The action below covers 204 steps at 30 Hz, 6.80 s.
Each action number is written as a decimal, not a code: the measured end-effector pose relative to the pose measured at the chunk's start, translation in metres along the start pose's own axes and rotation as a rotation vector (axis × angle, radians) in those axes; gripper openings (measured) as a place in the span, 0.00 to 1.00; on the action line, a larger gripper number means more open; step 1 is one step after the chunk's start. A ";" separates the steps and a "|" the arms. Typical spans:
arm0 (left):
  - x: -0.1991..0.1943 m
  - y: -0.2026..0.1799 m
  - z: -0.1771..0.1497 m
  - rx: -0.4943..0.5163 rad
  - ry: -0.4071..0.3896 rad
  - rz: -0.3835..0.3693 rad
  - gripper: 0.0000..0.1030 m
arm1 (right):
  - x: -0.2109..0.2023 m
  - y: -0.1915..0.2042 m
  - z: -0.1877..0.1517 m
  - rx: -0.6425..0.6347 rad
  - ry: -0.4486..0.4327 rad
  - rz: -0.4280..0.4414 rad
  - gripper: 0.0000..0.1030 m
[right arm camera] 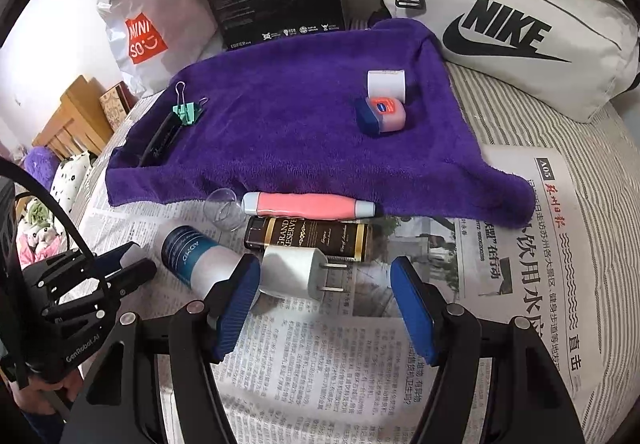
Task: Organize rigid objects
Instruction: 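Grasp the small white round adapter with the left tool while the right tool grasps the white square charger plug, then carry the white adapter and white charger plug over the purple towel with both tools, then lower the adapter beside the clip and the plug beside the jar, opening both tools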
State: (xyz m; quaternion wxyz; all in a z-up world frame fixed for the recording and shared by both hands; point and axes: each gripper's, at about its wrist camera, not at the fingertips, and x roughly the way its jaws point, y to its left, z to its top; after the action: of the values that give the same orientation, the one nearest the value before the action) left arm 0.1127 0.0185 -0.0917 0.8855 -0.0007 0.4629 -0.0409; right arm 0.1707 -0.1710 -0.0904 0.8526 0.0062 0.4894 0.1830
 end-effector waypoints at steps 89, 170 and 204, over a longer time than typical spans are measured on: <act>-0.048 0.023 0.011 -0.100 -0.021 -0.044 0.22 | -0.051 -0.008 -0.007 -0.112 -0.066 -0.032 0.44; 0.069 0.040 0.137 -0.039 0.044 0.021 0.23 | 0.030 -0.026 0.080 -0.156 0.077 -0.008 0.52; 0.028 0.009 0.112 -0.001 0.076 0.059 0.39 | -0.033 -0.043 0.040 -0.060 0.020 -0.002 0.57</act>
State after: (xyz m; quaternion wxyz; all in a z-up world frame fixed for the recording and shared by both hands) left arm 0.2211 0.0217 -0.0512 0.8681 0.0139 0.4959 -0.0144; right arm 0.2019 -0.2151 -0.0501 0.8476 -0.0216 0.4922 0.1970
